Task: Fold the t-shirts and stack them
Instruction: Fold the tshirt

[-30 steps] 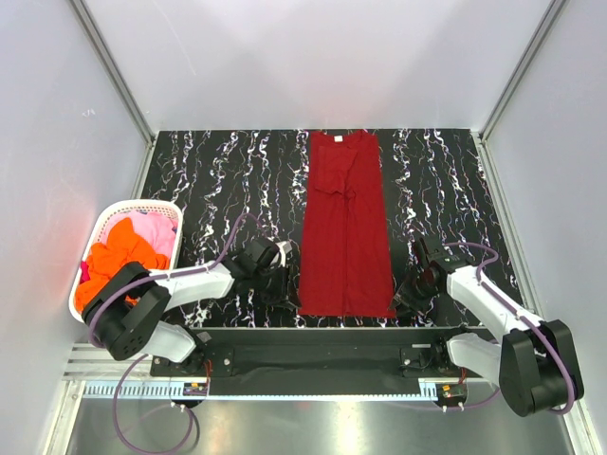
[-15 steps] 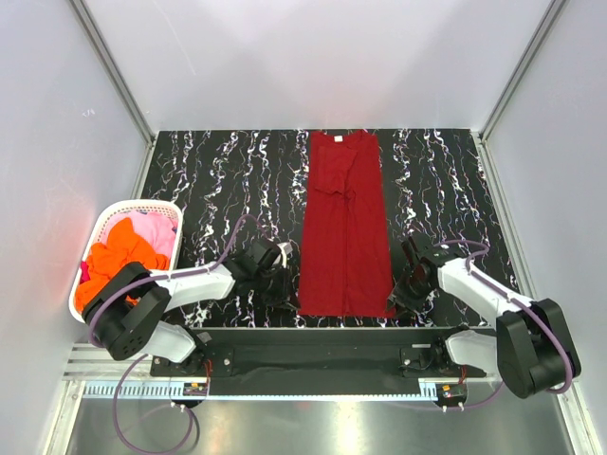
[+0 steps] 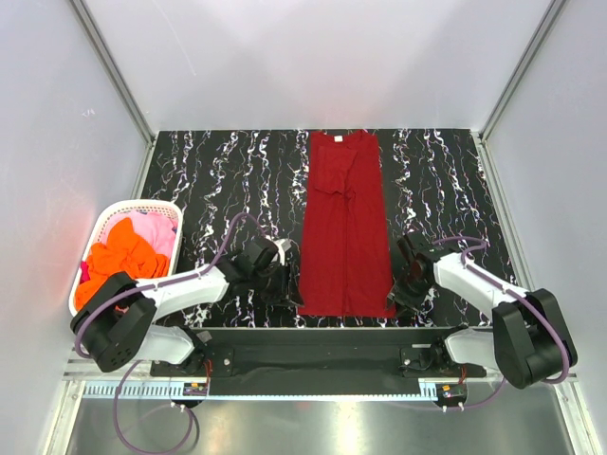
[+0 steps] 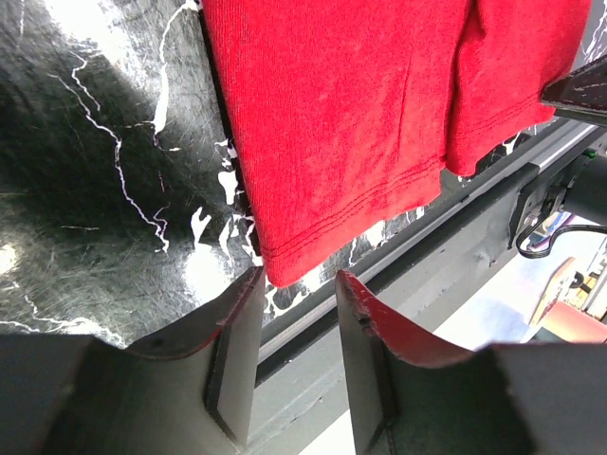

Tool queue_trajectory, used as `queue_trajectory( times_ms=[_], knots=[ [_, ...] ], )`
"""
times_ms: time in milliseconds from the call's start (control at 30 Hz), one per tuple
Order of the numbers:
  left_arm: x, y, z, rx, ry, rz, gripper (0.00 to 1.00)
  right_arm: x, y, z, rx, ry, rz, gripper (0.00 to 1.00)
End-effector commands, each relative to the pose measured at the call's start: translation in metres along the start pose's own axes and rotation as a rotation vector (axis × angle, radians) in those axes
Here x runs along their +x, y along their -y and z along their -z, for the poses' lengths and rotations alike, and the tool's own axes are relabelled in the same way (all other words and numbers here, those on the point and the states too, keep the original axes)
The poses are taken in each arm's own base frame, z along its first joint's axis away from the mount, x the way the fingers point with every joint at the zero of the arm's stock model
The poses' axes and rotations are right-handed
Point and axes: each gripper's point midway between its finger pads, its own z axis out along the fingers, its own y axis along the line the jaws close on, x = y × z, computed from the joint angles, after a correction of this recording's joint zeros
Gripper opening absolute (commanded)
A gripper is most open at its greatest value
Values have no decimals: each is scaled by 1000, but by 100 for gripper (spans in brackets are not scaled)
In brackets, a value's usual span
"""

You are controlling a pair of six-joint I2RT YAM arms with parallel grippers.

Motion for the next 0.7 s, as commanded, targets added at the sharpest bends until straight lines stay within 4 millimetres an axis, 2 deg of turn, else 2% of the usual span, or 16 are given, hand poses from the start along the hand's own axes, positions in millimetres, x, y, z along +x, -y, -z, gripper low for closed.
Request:
queue_trajectory(
  times_ms=[0,167,267,367,467,567,667],
  knots=[
    [-12,8,5,3,46,-31,41,-8,-5,4,23,46,-1,38],
    [-10,5,2,-6,34,-39,42,-8,-4,3,48,41,6,37],
    [-10,1,0,-18,34,-38,42,-7,-6,3,46,29,24,41],
    [-8,0,-2,-22,23,-42,42,-7,-6,7,47,30,32,45],
    [-10,3,-1,-17,26,-45,42,-9,-9,14,43,40,36,43],
    [-14,16,3,20,37,-68,41,-15,-21,24,7,58,65,41],
    [-26,47,13,83,81,-111,40,-20,-28,34,-8,74,84,41]
  ],
)
